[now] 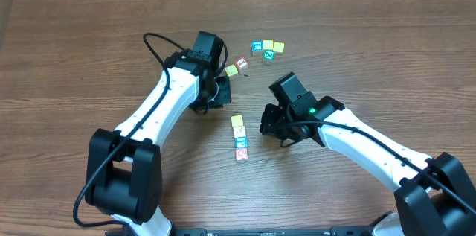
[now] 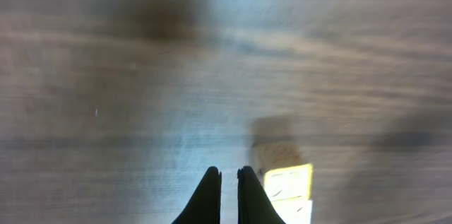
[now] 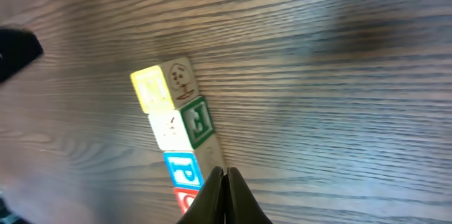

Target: Flip 4 blocks

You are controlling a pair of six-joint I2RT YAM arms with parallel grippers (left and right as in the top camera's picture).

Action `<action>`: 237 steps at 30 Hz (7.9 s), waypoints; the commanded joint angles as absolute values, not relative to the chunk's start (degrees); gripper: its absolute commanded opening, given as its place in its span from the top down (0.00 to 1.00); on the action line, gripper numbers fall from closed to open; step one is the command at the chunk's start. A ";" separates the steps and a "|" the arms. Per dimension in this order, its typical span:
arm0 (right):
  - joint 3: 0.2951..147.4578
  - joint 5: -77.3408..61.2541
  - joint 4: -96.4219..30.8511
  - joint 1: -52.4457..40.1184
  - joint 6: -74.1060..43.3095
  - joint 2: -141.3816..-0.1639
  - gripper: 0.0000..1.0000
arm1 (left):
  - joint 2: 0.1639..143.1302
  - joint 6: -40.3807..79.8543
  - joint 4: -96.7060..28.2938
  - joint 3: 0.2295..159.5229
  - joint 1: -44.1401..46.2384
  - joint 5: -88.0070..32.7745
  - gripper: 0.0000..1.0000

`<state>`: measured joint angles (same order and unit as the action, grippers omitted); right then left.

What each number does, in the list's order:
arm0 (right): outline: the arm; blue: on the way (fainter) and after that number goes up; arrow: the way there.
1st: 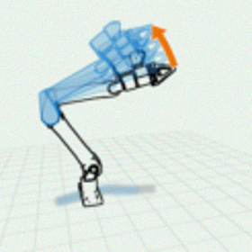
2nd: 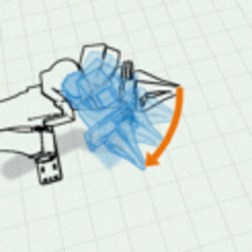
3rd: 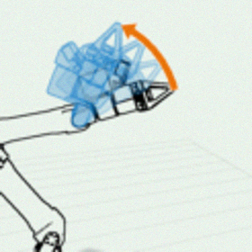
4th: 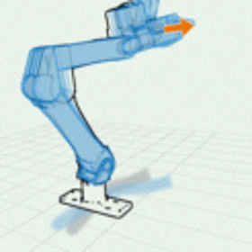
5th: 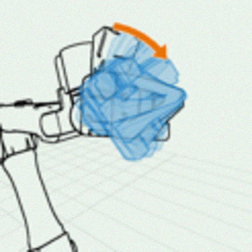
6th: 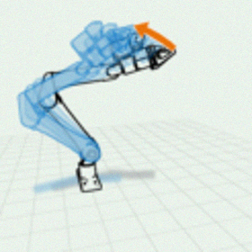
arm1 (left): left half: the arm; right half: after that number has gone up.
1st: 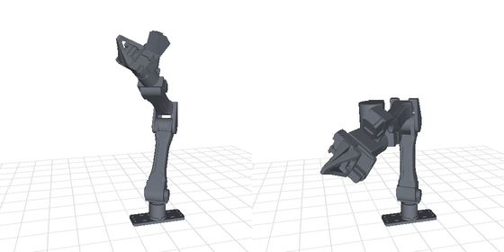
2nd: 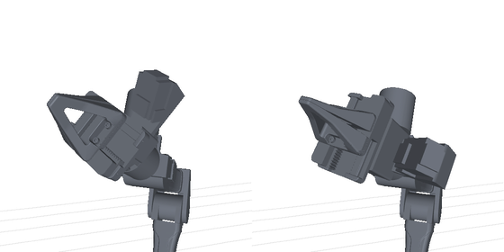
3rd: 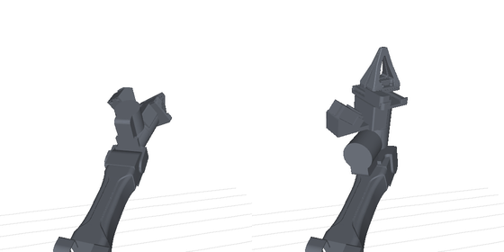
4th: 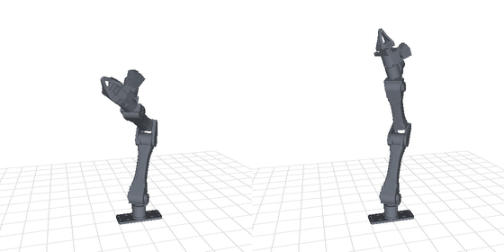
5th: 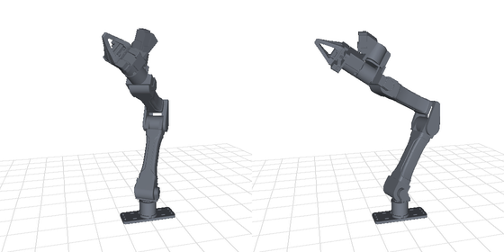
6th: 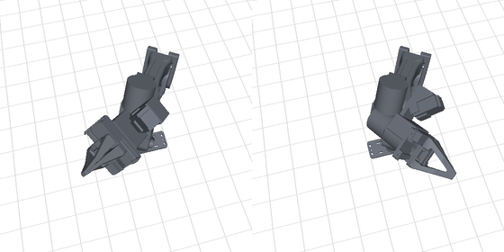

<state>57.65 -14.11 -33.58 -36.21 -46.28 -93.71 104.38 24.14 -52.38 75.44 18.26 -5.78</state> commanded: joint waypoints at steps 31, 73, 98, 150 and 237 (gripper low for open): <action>58.06 -5.56 -28.05 -45.95 -44.95 -100.84 0.96 | 114.30 26.11 -58.30 76.03 11.77 -15.62 0.96; 58.13 -10.15 -22.76 -43.18 -44.93 -102.56 0.95 | 114.32 26.87 -51.59 76.01 15.75 -17.43 0.96; 58.13 -1.06 -22.81 -41.23 -44.88 -102.56 0.92 | 114.32 28.05 -54.48 73.56 19.20 -16.25 0.96; 57.76 -2.44 -19.68 -40.69 -41.93 -102.67 0.95 | 114.32 28.62 -56.38 73.56 19.51 -15.66 0.96; 57.47 -1.56 -21.37 -31.75 -42.15 -102.67 0.96 | 114.32 16.25 -43.70 73.65 20.34 -22.59 0.96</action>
<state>57.67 -2.09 -21.65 -31.59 -42.19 -102.61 113.80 17.76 -43.62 73.76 19.90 -20.58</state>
